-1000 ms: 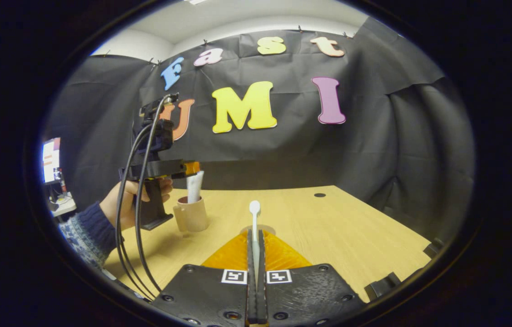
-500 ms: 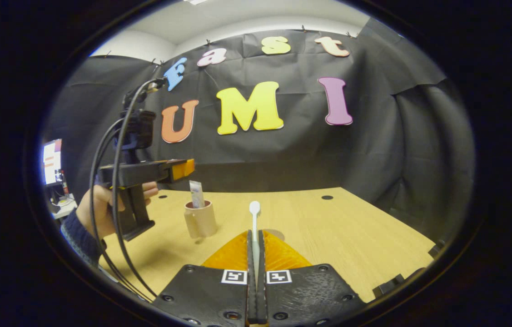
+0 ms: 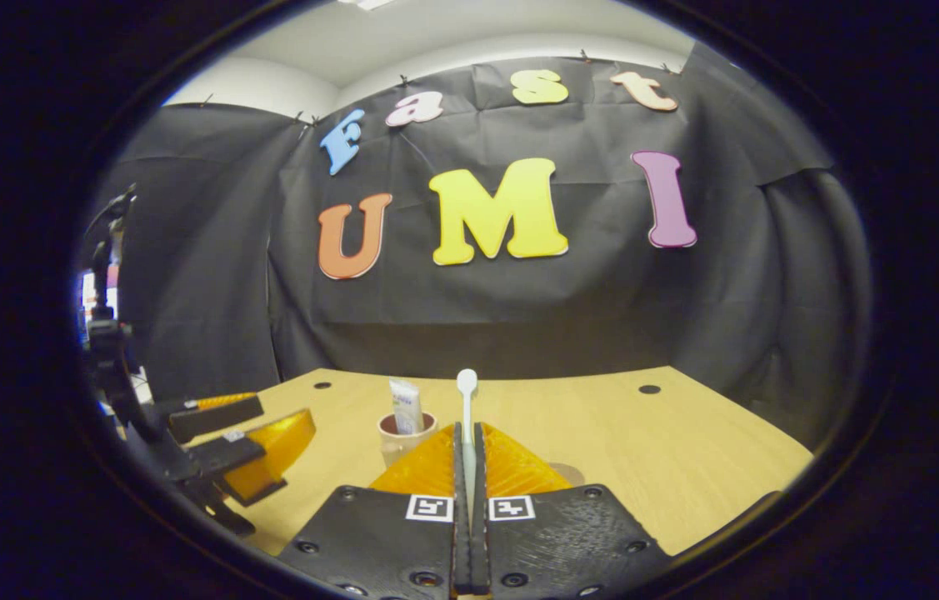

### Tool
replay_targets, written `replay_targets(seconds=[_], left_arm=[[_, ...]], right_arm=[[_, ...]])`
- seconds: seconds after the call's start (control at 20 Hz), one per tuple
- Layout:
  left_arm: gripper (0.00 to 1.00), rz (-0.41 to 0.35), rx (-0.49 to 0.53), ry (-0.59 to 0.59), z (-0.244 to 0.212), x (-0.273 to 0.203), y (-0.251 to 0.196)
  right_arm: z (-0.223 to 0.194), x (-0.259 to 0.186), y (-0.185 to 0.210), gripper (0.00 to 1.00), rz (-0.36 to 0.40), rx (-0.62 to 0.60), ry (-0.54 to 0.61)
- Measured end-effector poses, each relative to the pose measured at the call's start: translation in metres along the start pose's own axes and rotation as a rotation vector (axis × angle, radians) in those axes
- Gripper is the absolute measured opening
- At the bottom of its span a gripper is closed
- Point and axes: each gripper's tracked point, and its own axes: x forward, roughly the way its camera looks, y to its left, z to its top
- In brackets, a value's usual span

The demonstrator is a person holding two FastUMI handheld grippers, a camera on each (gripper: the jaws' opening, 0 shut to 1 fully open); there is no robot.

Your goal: Put the toothbrush and toothpaste on the desktop into the cup, then pick up the cup and place it on the coaster on the desktop.

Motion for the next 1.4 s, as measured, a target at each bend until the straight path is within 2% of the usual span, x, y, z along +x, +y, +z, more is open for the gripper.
replay_targets(seconds=[0.2,0.35,0.55,0.7,0.8,1.05,1.4], left_arm=[[0.99,0.036,-0.057,0.071,-0.028,-0.016,0.029],[0.98,0.079,-0.023,0.063,-0.034,-0.024,0.046],[0.98,0.029,-0.035,0.073,-0.044,-0.038,0.032],[0.98,0.007,-0.023,0.059,-0.041,-0.044,0.025],[0.98,-0.010,-0.024,0.047,-0.039,-0.047,0.021],[0.98,-0.024,-0.067,0.069,-0.051,-0.046,0.025],[0.97,-0.014,-0.102,0.101,-0.059,-0.045,0.032]], right_arm=[[0.032,0.038,0.036,0.02,0.041,0.016,-0.054],[0.049,0.068,0.065,0.01,0.110,0.050,-0.096],[0.048,0.111,0.089,0.01,0.172,0.095,-0.105],[0.033,0.144,0.103,0.01,0.185,0.115,-0.078],[0.025,0.164,0.108,0.01,0.168,0.111,-0.068],[0.016,0.196,0.097,0.01,0.058,0.069,-0.078],[0.012,0.204,0.102,0.03,0.057,0.011,-0.088]])
